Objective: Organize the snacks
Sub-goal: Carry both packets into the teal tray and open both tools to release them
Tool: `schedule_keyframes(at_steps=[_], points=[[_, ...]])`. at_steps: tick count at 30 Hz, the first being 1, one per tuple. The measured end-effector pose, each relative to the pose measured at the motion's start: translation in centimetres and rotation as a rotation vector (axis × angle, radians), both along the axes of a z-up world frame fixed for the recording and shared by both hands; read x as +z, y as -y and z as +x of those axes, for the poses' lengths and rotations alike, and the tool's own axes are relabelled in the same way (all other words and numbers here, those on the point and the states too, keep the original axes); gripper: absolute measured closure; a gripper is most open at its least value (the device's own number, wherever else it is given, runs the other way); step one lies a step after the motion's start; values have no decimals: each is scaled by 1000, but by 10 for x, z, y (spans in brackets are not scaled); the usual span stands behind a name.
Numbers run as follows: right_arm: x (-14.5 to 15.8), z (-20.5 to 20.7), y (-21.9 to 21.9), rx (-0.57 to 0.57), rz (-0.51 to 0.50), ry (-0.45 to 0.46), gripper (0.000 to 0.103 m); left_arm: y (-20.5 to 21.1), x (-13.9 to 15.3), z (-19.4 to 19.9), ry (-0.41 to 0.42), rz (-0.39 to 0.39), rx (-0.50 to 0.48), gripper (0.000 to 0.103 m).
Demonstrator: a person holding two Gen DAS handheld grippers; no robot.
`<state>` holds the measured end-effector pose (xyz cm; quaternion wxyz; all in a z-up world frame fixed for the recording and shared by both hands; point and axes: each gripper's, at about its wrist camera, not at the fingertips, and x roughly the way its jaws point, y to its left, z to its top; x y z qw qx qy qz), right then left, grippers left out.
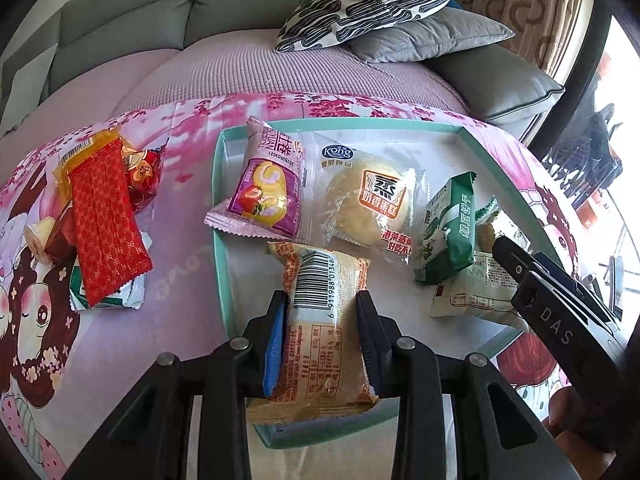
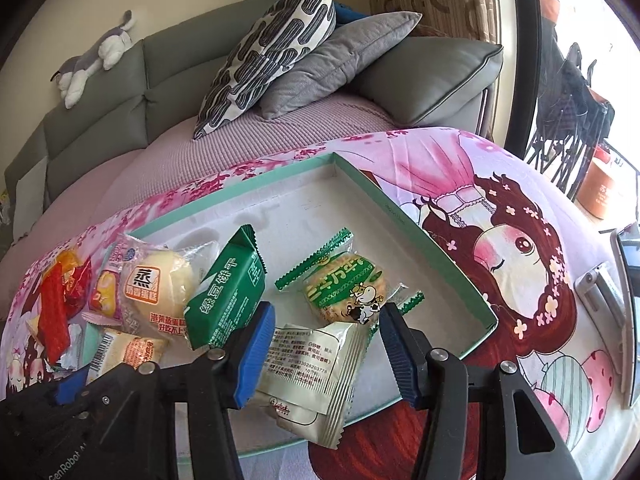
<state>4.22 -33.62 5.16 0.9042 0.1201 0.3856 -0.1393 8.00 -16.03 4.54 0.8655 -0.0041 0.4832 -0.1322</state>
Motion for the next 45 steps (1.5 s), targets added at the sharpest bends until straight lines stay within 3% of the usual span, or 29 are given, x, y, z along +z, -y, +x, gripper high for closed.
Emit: schedule_keyframes(at_steps=[11,21,30,33,45], points=[[-6,-1,7,-24,68,-39,45,-15,-7,6,-33,-29,35,62],[-6,-4,5,-16,97,-58,45,-16,-4,3,-7,56,43,62],[-6,-2,3,4,107,-66,45,-18,-4,4,-7,48,47,62],[-6,-1,1,7,100,-69,40,-19,-3,5,-13,22,41,61],[-1,0,-10,44,67,-38,19,-5,3,-1,-16,-25,-30,25]])
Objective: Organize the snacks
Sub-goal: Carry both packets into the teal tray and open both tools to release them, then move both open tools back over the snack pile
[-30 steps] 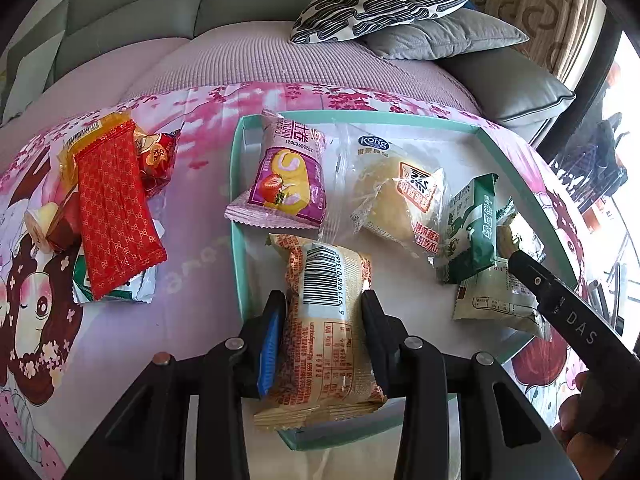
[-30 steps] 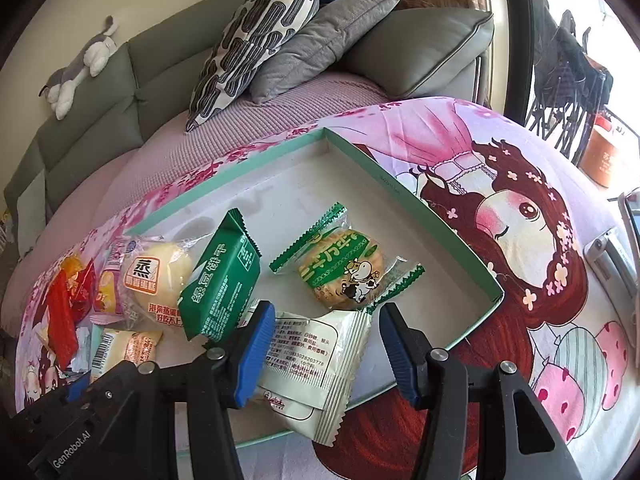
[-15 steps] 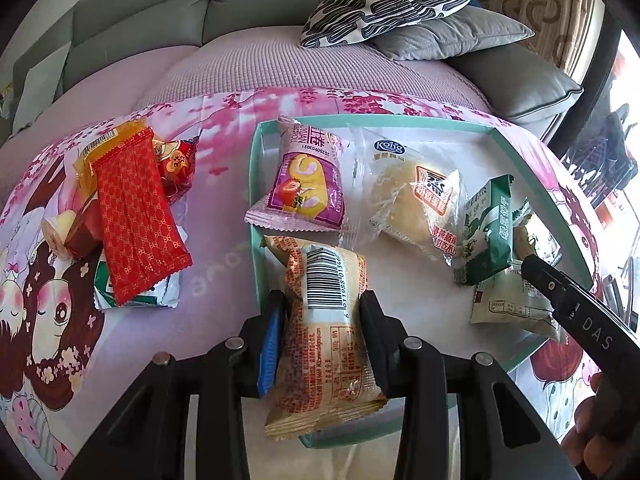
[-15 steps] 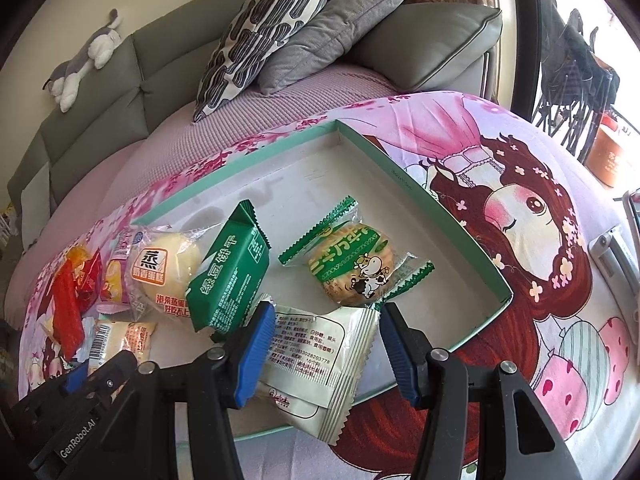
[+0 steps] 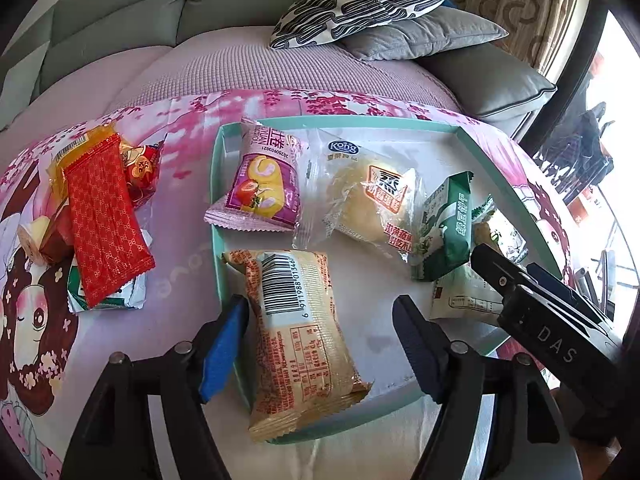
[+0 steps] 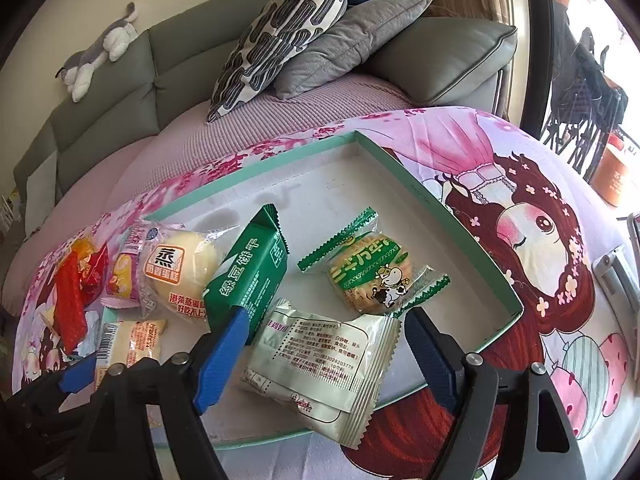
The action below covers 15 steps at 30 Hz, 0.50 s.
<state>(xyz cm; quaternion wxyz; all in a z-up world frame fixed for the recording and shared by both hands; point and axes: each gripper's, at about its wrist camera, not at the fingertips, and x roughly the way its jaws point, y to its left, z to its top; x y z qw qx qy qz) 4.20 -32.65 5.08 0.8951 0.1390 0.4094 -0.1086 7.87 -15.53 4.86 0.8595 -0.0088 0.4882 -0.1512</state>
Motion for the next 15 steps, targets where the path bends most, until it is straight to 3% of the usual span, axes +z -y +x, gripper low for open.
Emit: schedule_keyframes(at_steps=[6,15], points=[[2,-1,1,-14,-12,22,0,-4,12,-3,34,-27,15,19],[4,-1,-3,1,-25,44,0,-21,27,-5,90,-32,97,9]])
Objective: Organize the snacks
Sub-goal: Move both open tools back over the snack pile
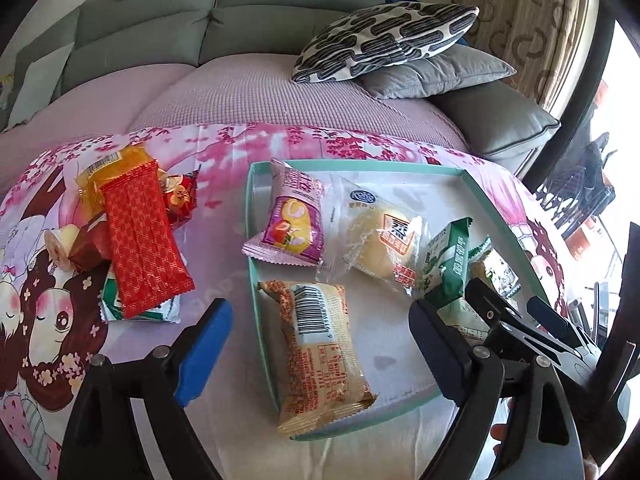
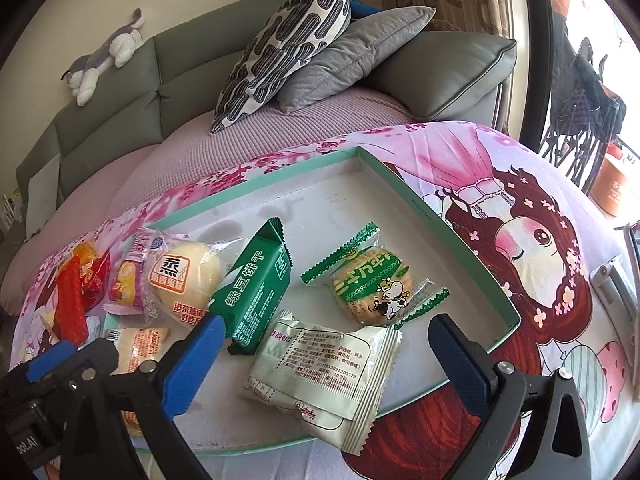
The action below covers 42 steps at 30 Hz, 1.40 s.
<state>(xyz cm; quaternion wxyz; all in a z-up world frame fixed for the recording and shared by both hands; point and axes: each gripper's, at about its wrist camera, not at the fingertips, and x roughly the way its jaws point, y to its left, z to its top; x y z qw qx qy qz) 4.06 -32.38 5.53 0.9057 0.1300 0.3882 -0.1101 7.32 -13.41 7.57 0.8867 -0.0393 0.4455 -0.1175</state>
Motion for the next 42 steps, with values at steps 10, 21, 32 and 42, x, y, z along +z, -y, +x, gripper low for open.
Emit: schedule_keyframes(at_steps=[10,21,32,42], points=[[6,3,-24,67,-22,27,0,-52,5,6,59,62,256,5],[10,7,-63,168,-35,41,0,-99,-5,10,8,109,411,5],[17,10,-92,213,43,84,0,-139,2,7,31,54,486,5],[23,18,-146,322,-16,124,0,-175,2,9,33,-50,534,5]])
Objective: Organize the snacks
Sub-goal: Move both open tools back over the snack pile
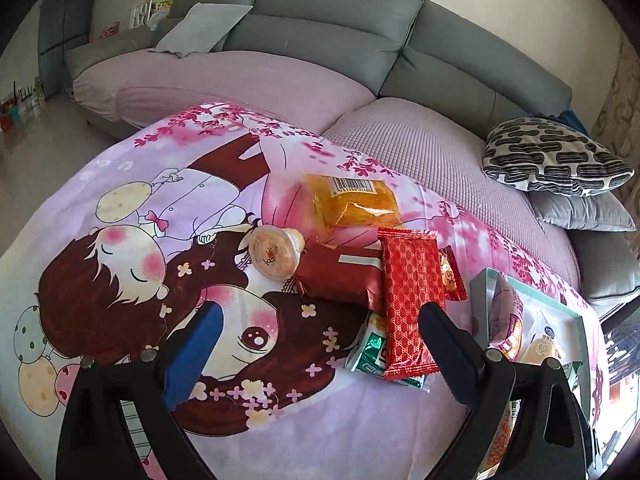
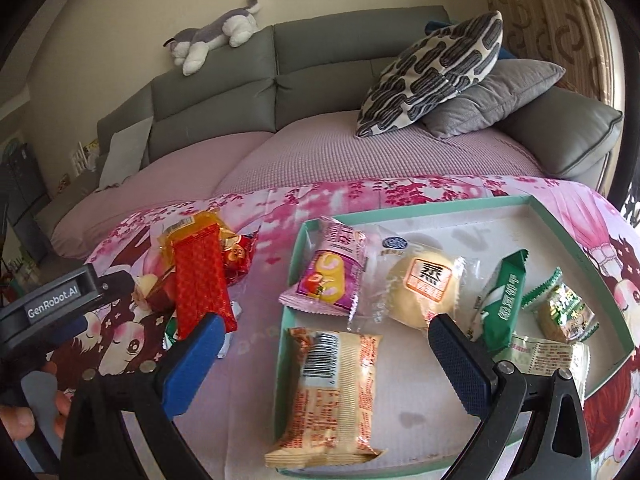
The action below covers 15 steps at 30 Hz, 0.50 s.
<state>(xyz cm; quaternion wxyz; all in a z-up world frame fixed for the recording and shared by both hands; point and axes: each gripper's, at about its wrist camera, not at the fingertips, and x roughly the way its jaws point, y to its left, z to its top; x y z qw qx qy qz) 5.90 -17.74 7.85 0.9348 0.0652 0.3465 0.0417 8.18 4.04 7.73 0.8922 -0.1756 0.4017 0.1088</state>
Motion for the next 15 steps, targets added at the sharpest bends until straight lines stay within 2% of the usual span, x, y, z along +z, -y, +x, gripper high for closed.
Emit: schedule_keyframes(at_steps=[11,15], points=[[-3,13,-50,87,-65,-2,0,-32,-9,14,-48,-26,4,5],[-5,18,-64,108,-75,-9,0,-40,-9,20,-52,20,3,5]])
